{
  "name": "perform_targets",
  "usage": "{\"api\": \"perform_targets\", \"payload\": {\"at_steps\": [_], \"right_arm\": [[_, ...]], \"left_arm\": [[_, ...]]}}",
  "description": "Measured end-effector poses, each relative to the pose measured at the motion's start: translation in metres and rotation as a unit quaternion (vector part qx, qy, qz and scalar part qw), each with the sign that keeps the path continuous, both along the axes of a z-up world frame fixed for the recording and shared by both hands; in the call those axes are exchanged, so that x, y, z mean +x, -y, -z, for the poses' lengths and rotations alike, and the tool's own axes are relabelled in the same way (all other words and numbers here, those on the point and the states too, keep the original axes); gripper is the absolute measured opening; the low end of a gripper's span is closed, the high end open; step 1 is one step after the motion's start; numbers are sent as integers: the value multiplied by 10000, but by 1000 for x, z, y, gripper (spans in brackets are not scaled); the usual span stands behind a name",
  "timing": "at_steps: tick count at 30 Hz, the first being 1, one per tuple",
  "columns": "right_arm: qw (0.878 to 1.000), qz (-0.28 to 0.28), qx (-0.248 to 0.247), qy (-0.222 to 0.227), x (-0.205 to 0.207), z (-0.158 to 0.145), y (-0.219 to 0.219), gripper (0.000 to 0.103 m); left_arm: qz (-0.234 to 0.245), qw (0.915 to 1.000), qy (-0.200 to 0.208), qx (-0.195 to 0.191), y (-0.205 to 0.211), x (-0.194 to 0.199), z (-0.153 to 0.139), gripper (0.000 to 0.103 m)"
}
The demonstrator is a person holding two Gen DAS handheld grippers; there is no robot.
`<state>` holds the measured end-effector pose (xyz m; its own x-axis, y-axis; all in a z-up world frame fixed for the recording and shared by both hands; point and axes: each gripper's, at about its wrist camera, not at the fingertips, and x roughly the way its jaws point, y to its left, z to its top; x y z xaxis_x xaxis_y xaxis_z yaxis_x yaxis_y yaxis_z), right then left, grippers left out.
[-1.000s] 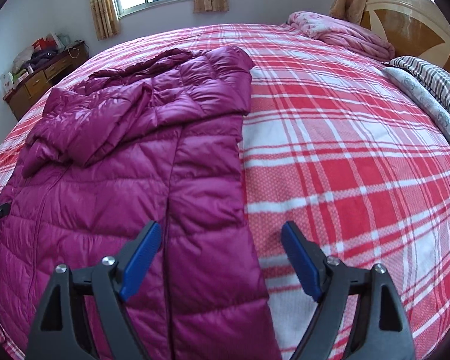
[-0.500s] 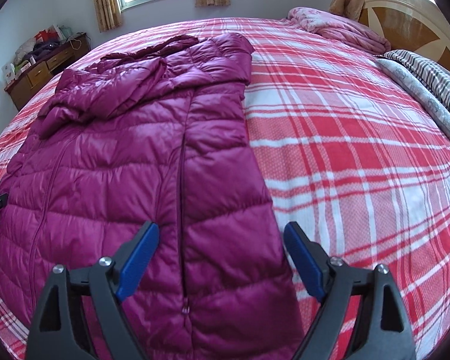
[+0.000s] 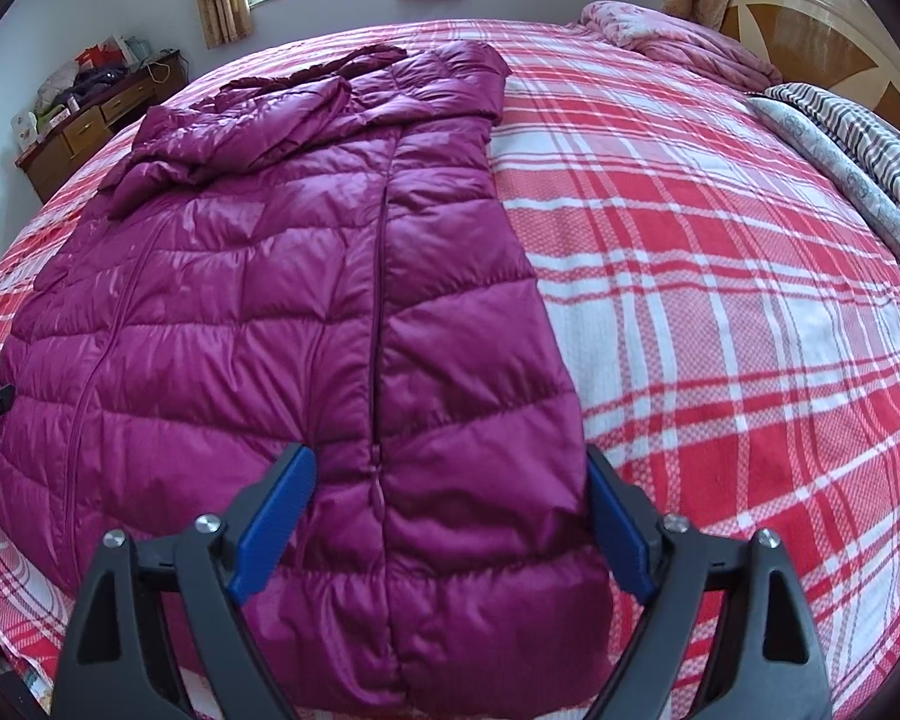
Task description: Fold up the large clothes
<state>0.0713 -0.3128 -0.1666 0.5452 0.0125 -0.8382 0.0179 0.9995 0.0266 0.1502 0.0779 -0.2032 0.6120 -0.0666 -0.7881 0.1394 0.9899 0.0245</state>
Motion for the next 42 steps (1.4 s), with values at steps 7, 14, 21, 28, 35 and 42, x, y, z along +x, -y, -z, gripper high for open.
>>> {"api": "perform_targets", "payload": {"at_steps": [7,14,21,28,35,42], "right_arm": [[9996,50,203,-177,-19,3,3,89],[9991,89,351,-211,-31,2,6,62],[9892,133,735,-1264,-37,-7,7,17],[9913,68,1084,-742,-48,-44,8,12],[9886,-125,1486,-204,-59,-94,8,11],[9675,-317,1855,1689,-86,-164,17,9]], "left_arm": [[81,10000,-24,-9,-2,-23,2,102],[174,9997,-44,-135,-1,-30,1,92],[716,9969,-23,-318,10,-42,-7,12],[880,9933,269,-699,-3,-55,-37,6],[971,9837,667,-1359,-32,-69,-89,5],[1244,9654,1343,-1858,-56,-98,-153,5]]}}
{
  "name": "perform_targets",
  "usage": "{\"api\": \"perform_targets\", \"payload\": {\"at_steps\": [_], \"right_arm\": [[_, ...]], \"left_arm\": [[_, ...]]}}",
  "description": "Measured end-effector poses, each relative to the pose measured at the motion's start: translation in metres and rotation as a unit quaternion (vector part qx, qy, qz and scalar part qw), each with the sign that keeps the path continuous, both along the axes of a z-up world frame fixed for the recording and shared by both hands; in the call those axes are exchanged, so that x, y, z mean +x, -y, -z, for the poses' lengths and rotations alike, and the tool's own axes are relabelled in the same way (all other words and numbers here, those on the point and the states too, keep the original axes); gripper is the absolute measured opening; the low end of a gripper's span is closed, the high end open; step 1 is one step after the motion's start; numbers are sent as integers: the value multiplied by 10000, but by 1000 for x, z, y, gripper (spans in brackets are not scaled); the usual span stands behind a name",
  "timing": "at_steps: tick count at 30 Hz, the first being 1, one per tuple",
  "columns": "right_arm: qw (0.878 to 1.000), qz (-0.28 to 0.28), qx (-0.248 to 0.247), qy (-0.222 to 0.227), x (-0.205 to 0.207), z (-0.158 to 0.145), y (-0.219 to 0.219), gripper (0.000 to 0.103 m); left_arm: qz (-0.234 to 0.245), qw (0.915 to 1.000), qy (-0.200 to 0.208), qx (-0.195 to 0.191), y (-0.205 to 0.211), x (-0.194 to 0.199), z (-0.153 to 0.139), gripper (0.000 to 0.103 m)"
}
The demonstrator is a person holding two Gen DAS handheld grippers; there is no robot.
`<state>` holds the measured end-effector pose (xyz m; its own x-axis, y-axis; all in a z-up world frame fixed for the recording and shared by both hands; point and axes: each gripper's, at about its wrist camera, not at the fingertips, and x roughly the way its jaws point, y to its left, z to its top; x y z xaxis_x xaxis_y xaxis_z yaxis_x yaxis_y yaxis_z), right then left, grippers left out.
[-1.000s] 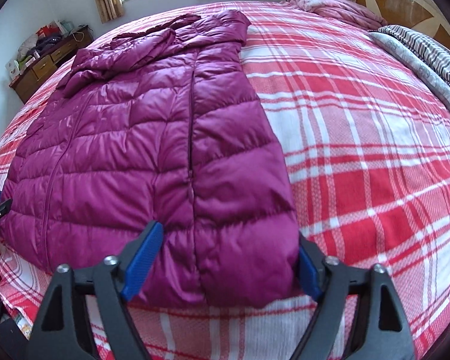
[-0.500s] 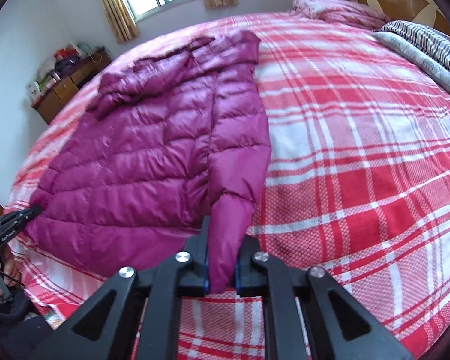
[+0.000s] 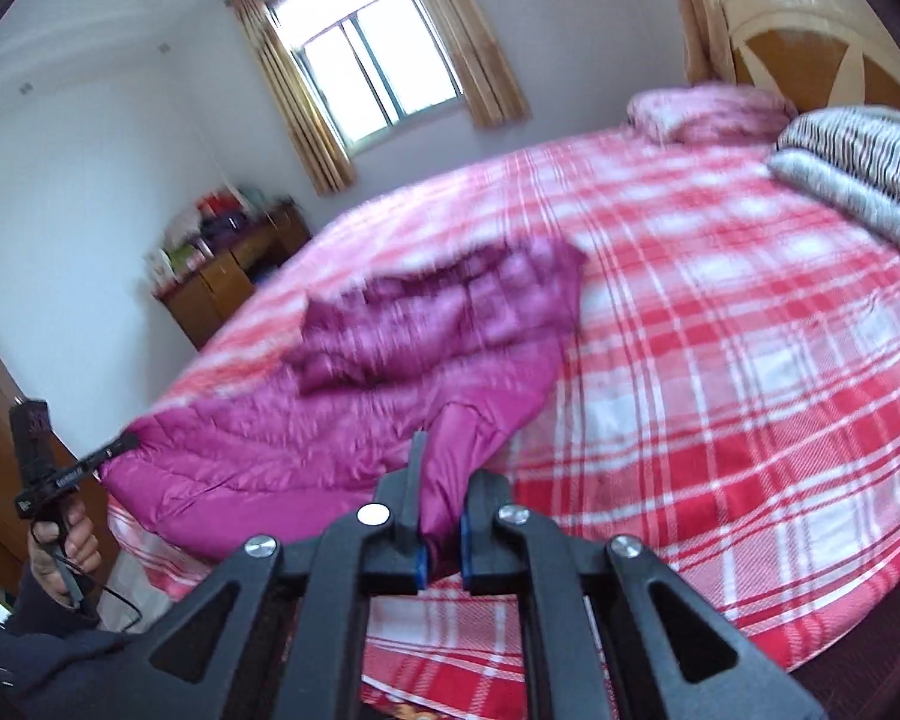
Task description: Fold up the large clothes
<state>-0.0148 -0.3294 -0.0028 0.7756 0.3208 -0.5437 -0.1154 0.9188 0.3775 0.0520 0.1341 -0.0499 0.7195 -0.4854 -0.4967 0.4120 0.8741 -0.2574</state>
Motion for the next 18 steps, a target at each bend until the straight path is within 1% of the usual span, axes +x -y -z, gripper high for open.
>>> {"api": "perform_targets", "payload": {"at_steps": [4,5,7,9,10,13,18], "right_arm": [[9981,33,-23,618,-9,-32,-4,8],[9976,36,-37,692,-9,-35,-6,8],[9966,81,-138,803,-1,-39,-8,8],[9965,115,-138,821,14,-36,-5,8],[9969,133,-91,772,29,-33,-5,8],[9969,201,-146,743,59,-31,-5,8],[9967,419,-124,683,113,-23,-3,8]], "left_arm": [[157,9991,370,-95,-1,-13,-28,5],[193,9986,483,-83,0,-13,-33,5],[179,9982,568,-25,0,-5,-36,5],[128,9986,504,-16,0,16,-33,5],[108,9988,477,-19,0,26,-31,5],[49,9997,216,-40,3,71,-21,5],[-106,9999,-2,102,11,129,-5,5]]}}
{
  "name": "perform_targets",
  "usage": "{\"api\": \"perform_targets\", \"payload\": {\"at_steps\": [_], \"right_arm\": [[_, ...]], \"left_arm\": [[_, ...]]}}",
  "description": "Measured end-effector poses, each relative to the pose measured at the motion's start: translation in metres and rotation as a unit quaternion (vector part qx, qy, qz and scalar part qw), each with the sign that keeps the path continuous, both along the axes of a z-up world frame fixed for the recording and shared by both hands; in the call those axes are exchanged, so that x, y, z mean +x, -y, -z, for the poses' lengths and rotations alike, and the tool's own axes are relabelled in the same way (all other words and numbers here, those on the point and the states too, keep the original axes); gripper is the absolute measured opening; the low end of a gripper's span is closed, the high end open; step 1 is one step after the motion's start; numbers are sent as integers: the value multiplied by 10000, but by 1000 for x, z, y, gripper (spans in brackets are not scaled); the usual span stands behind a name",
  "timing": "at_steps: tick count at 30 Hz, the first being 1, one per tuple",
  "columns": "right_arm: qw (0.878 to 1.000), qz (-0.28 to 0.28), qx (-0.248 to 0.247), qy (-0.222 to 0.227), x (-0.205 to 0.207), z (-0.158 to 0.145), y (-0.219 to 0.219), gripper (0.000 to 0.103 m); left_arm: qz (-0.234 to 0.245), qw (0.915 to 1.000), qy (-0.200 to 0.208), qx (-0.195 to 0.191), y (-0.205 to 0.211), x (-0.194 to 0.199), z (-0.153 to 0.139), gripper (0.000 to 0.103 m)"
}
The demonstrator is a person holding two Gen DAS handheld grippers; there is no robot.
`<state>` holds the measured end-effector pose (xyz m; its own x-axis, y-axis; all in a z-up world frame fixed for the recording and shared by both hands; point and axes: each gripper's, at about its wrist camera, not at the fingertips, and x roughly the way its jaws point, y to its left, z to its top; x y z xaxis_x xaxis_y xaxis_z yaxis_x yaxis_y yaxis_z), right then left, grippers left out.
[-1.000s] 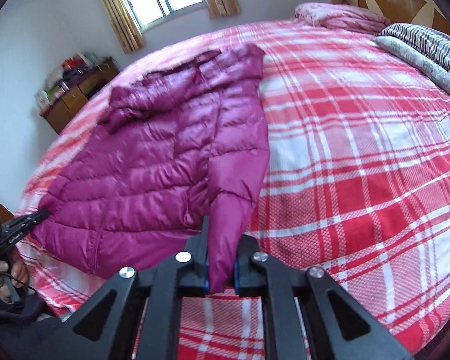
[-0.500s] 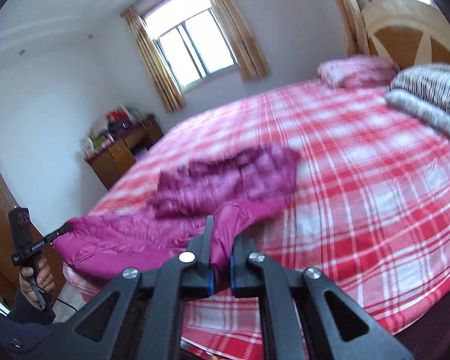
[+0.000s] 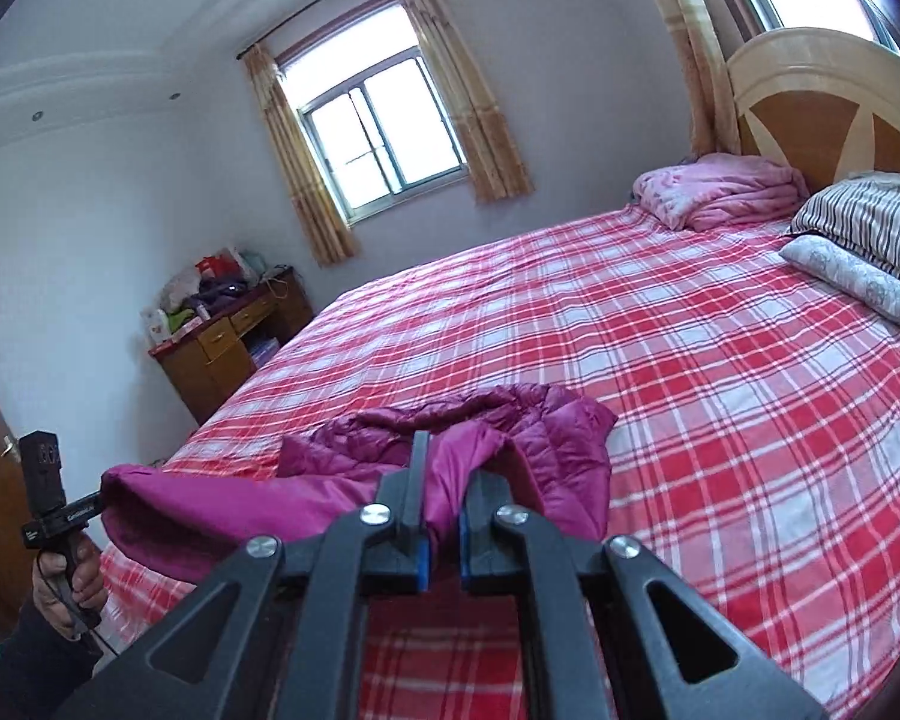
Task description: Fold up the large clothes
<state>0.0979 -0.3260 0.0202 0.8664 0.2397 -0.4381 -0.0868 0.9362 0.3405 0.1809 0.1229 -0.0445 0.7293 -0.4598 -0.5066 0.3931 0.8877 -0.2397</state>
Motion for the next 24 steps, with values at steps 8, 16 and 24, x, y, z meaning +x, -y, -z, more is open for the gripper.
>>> {"api": "perform_targets", "payload": {"at_steps": [8,16,24], "right_arm": [[9985,350,-66,-423,87,33,6,8],[9927,639,-105,-1014,171,75,20,8],[9871,656,-219,-1446,218,105,26,8]], "left_arm": [[-200,9983,-549,85,9,97,36,5],[-342,9955,-829,316,32,173,62,7],[-613,9932,-982,71,19,192,68,19]]}}
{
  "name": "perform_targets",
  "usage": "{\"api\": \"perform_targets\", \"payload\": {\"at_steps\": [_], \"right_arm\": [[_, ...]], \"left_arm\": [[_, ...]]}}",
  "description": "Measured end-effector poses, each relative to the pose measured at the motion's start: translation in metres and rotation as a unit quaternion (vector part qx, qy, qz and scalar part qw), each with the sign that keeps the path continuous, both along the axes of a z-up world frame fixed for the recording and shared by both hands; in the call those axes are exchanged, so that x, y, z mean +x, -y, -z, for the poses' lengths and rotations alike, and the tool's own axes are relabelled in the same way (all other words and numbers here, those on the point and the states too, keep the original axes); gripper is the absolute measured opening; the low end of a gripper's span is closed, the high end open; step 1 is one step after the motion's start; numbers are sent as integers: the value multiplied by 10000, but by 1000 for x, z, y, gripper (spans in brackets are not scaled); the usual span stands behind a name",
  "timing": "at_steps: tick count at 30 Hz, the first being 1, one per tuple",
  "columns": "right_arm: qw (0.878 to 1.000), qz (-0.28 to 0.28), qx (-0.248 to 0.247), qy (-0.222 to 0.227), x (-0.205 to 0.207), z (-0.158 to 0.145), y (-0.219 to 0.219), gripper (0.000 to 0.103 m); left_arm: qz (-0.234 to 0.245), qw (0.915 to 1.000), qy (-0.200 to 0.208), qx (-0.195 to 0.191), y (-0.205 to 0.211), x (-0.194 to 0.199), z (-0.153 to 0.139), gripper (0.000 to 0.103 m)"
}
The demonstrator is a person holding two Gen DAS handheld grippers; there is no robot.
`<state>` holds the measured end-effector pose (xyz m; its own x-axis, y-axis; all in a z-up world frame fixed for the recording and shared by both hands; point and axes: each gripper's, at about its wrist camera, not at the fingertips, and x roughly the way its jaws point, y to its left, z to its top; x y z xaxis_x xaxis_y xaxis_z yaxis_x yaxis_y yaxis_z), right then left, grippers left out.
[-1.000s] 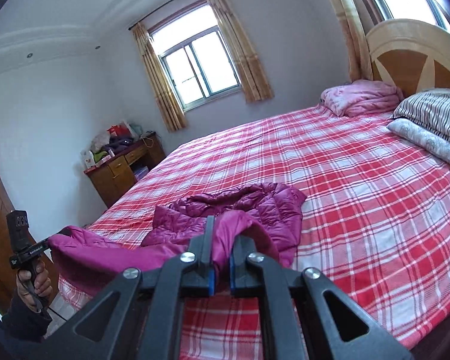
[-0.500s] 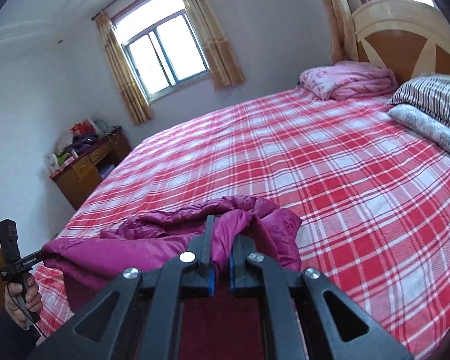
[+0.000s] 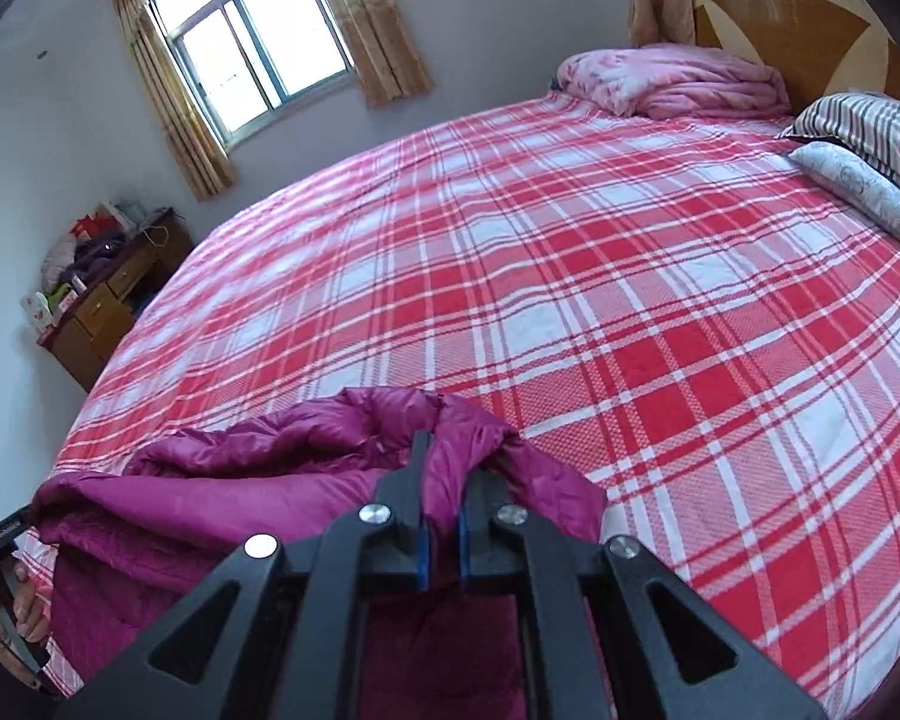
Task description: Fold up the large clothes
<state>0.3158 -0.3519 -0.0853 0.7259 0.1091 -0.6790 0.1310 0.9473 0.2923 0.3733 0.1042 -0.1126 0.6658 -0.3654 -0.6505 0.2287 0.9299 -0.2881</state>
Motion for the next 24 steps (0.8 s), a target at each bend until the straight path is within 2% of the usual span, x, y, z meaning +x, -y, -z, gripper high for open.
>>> {"api": "perform_targets", "payload": {"at_steps": [1,2,3,5,6,8,12,14,16,18,19,20,21,22,24], "right_arm": [[10000,-12,-46,-20,3,2,-1,8],[9999,-34,-120,-49,5,4,-3,8],[9998,-64,-177,-78,8,5,-6,8],[9996,-107,-236,-126,14,7,-8,9],[9996,-93,-249,-131,18,7,-8,9],[9994,-46,-320,-113,26,5,-11,10],[9983,28,-557,-157,38,3,-23,16],[9972,165,-713,-172,38,-1,-29,22],[9965,260,-791,-82,32,-7,-37,28],[9961,198,-846,118,24,-15,-47,58],[9955,162,-893,279,18,-19,-54,88],[9943,175,-958,443,14,-22,-60,100],[9915,152,-1086,696,7,-26,-70,100],[9904,32,-1170,736,7,-27,-80,99],[9906,-308,-1157,667,4,-25,-101,91]], "left_arm": [[-108,9999,98,53,-4,-4,-3,23],[-315,9990,279,163,-9,-10,-8,36],[-512,9973,438,281,-13,-14,-13,54],[-806,9930,777,371,-19,-25,-25,71],[-897,9907,967,340,-19,-32,-32,76],[-832,9883,1197,455,-3,-42,-41,79],[-221,9788,1504,1371,68,-52,-37,82],[-160,9764,1396,1637,91,-47,-20,83],[-343,9765,1034,1858,102,-33,3,83],[-614,9776,676,1897,99,-21,22,83],[-749,9779,483,1890,95,-16,30,83],[-804,9794,339,1820,92,-12,37,83],[-852,9806,229,1748,89,-9,44,83],[-907,9801,195,1754,88,-8,46,83],[-951,9800,159,1742,87,-7,45,83]]}}
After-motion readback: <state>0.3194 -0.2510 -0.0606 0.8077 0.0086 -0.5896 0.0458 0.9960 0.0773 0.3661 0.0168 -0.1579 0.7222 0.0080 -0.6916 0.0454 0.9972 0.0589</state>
